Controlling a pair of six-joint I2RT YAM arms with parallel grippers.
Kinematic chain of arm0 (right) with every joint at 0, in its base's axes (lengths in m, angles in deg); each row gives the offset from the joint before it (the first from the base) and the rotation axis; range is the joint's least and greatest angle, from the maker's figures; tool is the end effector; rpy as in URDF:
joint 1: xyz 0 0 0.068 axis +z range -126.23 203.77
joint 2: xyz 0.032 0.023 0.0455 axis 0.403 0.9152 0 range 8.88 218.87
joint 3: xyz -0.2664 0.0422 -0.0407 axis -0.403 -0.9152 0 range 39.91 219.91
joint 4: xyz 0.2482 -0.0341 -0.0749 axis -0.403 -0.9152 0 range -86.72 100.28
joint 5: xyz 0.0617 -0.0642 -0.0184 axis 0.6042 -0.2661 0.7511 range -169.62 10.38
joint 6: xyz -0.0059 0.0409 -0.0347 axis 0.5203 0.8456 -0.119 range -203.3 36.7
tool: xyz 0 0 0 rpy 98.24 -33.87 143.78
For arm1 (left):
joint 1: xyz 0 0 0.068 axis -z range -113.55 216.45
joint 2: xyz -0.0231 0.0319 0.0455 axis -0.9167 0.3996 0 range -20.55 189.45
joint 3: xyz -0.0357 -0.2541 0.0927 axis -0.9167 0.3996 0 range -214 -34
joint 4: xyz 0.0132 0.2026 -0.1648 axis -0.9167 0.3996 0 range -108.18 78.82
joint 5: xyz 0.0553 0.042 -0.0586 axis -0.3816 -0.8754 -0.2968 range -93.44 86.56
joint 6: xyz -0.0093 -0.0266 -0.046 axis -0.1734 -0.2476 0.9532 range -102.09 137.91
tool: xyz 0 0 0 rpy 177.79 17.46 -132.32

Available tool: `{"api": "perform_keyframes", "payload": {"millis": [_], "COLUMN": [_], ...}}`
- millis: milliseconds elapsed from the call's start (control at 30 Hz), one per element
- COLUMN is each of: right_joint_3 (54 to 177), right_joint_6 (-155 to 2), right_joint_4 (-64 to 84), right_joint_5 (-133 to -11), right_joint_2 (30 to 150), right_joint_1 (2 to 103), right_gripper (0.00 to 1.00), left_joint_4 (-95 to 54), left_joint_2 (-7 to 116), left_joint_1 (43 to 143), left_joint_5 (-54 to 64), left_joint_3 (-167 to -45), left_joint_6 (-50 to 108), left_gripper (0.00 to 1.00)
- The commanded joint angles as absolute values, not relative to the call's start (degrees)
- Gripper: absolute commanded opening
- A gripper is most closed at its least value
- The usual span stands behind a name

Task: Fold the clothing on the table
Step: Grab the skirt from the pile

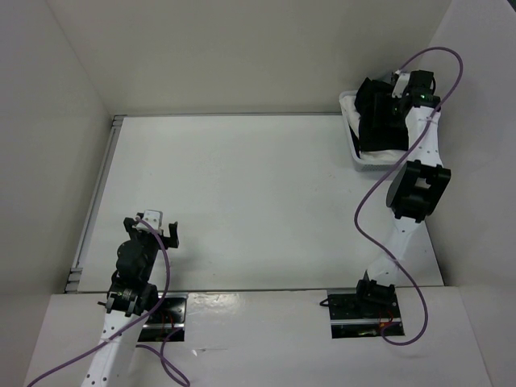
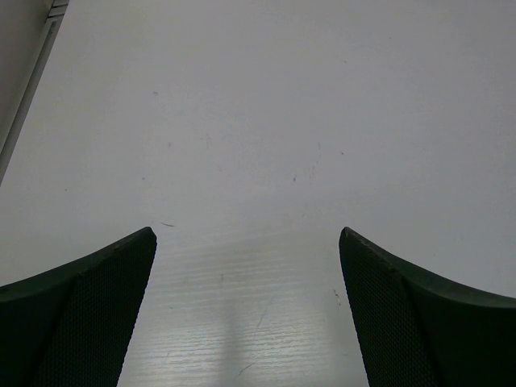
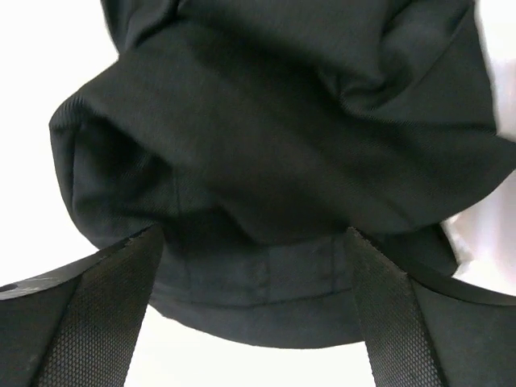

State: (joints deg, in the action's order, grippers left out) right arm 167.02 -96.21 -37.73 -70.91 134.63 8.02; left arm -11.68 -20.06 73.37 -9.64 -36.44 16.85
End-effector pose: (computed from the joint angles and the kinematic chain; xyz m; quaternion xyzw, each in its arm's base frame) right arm 0.4758 -0.1285 0.3141 -0.0051 0.9270 -0.0228 0.3742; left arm 0.1076 -0.0091 0.1754 0.0144 0.7343 0.0050 0.6786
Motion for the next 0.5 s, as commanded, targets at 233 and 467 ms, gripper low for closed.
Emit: {"api": "perform_keyframes", "payload": {"millis": [233,467], "right_joint_3": [174.47,182.35], "right_joint_6": [-95.96,-95.35], "right_joint_4": [-31.73,-35.94], "right_joint_5": [-72.24,-66.02], "right_joint_2": [139.83,139.15], "right_joint_1": [9.53,9.53], "right_gripper": [0.34,0.0], "left_joint_4": [-13.09,-13.09], "left_joint_2": [-27.67,-27.67], "left_joint_1": [73.57,73.57], "left_joint_5": [-10.3,-10.3], "left_joint_3": [-33.91,-33.91], "left_joint_6": [17.82,17.82], "left_gripper": [1.0,1.0]}}
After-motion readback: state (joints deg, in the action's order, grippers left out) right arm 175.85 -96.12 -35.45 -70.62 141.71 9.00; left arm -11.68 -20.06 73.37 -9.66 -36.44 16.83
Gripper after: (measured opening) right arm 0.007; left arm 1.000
